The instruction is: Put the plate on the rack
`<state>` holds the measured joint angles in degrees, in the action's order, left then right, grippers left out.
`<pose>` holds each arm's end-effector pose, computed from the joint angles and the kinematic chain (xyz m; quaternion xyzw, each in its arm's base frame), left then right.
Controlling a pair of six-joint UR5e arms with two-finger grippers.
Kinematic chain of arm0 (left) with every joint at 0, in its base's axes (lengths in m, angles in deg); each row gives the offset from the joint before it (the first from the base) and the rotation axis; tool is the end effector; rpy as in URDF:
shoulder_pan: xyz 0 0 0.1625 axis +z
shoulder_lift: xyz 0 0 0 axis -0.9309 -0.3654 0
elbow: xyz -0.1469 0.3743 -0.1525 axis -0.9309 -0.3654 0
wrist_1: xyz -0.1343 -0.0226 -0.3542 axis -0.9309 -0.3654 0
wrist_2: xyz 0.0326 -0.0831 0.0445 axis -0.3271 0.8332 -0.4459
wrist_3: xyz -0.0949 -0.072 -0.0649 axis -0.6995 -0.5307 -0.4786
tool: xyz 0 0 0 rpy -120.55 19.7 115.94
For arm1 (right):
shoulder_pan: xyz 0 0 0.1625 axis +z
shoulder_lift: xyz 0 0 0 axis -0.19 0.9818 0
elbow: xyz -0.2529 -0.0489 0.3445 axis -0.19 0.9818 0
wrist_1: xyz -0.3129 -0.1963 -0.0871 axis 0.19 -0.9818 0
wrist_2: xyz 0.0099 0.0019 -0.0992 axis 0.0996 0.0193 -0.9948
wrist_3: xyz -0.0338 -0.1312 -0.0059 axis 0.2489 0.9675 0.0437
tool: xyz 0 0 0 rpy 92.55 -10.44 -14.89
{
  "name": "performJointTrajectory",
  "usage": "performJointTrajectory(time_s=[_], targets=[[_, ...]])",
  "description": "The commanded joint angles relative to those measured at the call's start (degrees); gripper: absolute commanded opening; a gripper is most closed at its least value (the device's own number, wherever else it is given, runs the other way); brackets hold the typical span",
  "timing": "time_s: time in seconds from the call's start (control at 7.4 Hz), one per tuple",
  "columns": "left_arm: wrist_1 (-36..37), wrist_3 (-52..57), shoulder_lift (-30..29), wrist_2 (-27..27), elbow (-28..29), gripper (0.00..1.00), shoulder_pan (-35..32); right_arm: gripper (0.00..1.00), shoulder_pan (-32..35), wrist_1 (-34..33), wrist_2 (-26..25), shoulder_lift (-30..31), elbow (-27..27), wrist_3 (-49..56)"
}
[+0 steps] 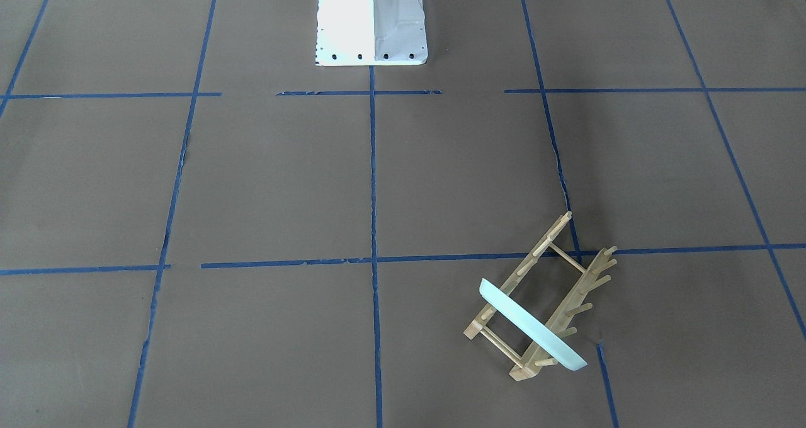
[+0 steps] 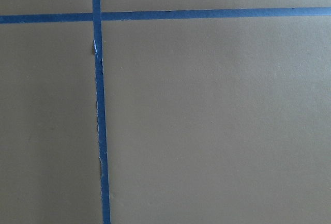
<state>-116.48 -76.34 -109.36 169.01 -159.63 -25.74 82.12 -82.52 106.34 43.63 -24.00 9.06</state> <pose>-0.0677 -0.4383 0.6654 0.0265 0.3954 0.0078 0.9181 0.0636 -0.3876 0.7347 -0.0298 -0.3590 0.0132 0.9328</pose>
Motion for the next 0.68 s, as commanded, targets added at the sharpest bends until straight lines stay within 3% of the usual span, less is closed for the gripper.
performJointTrajectory(time_s=[0.0, 0.54], targets=[[-0.04, 0.0, 0.0, -0.02, -0.08, 1.0, 0.0, 1.0, 0.0, 0.0, 0.0, 0.01, 0.0, 0.0], [-0.04, 0.0, -0.53, -0.02, 0.44, 1.0, 0.0, 1.0, 0.0, 0.0, 0.0, 0.01, 0.0, 0.0]])
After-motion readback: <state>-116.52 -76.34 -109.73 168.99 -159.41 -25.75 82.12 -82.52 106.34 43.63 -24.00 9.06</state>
